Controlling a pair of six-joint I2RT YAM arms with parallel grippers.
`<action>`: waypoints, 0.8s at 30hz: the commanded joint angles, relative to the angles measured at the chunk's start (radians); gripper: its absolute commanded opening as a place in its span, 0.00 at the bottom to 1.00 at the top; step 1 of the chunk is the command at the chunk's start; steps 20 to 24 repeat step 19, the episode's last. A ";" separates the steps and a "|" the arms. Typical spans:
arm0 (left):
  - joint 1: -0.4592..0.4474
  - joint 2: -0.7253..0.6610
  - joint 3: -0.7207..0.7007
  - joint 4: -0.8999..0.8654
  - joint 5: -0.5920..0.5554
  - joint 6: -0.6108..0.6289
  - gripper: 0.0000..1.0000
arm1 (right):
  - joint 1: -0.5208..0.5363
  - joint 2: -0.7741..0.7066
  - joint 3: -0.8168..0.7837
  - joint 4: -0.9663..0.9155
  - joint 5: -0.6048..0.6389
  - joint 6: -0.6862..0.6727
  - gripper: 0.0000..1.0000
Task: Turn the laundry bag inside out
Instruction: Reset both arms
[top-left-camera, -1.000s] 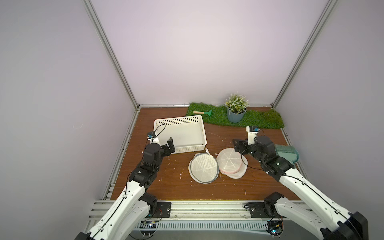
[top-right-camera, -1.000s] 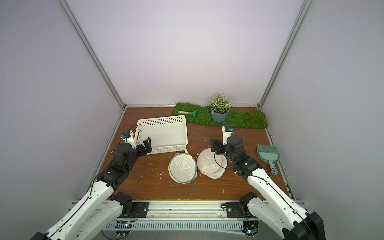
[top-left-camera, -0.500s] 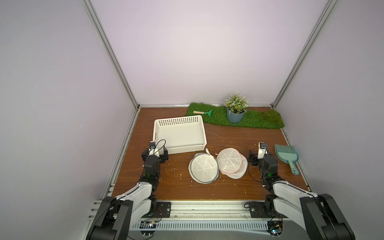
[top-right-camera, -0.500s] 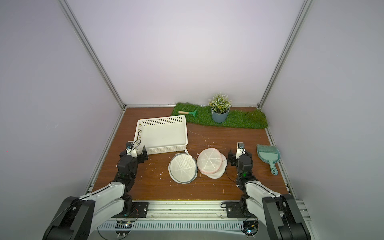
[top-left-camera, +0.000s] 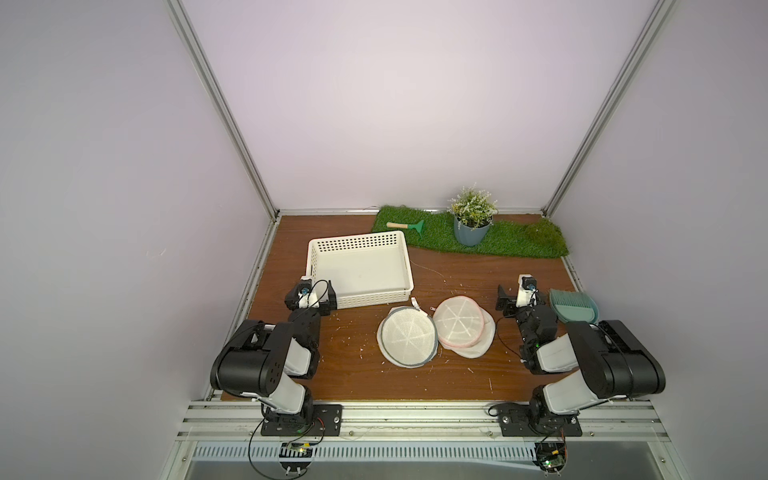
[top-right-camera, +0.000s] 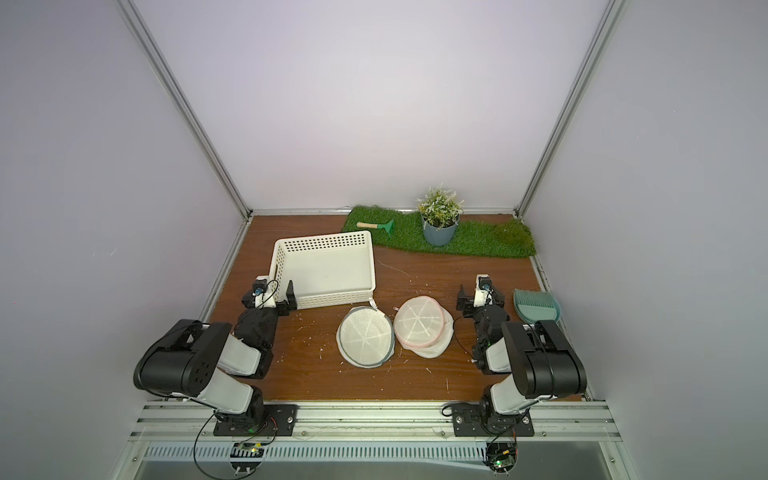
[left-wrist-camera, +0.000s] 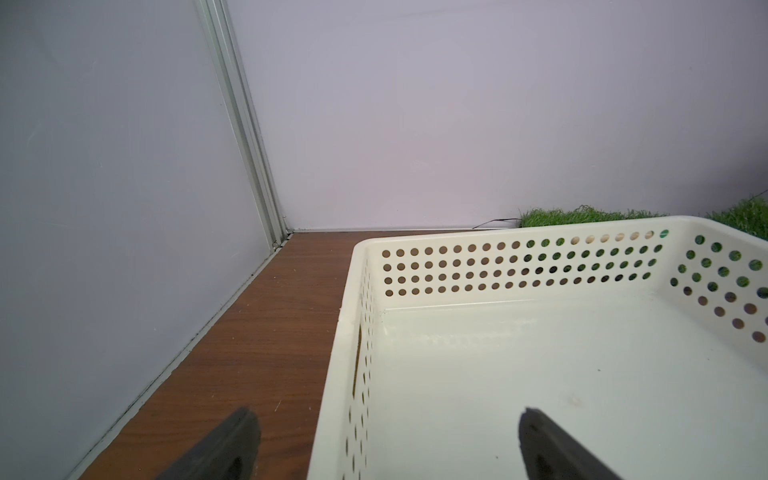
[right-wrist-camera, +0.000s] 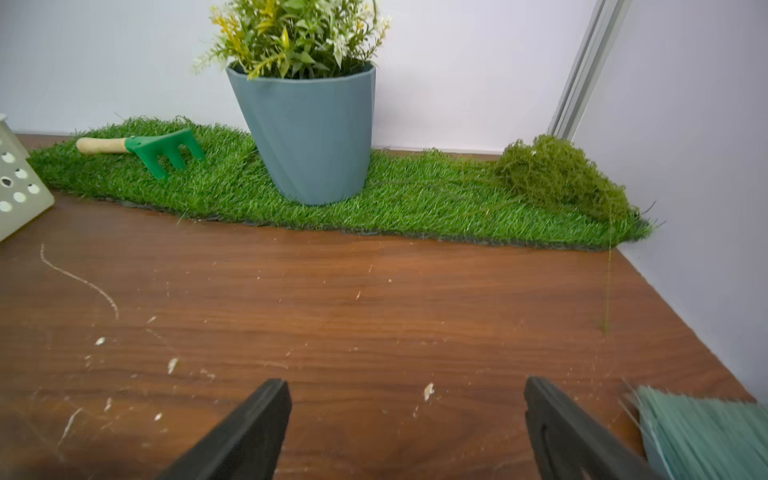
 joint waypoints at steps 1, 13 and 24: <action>0.016 0.001 0.058 -0.055 -0.131 -0.049 1.00 | -0.003 0.009 0.081 -0.024 -0.003 0.004 0.99; 0.016 0.006 0.088 -0.102 -0.137 -0.047 1.00 | -0.018 0.019 0.106 -0.071 -0.059 0.003 0.99; 0.012 0.005 0.096 -0.116 -0.137 -0.041 1.00 | -0.017 0.008 0.081 -0.031 -0.059 -0.001 1.00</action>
